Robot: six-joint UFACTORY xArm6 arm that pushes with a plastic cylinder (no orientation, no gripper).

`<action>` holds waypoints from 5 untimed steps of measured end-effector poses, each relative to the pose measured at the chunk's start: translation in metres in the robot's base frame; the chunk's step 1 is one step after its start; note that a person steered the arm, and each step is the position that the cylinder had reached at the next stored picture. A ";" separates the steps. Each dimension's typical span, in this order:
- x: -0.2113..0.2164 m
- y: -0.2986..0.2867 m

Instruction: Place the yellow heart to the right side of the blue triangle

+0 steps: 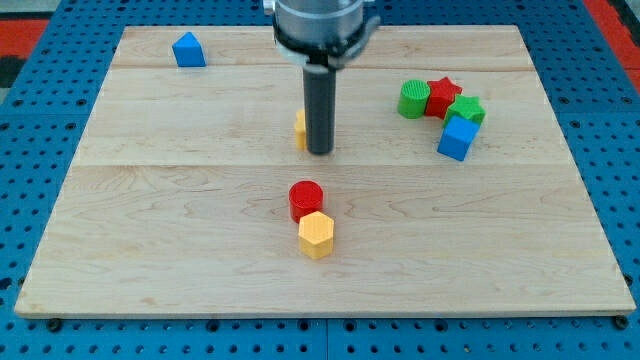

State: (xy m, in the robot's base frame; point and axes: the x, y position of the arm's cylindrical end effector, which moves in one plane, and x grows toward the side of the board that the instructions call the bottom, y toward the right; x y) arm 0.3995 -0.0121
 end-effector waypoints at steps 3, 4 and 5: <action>-0.086 -0.045; -0.123 -0.050; -0.139 -0.050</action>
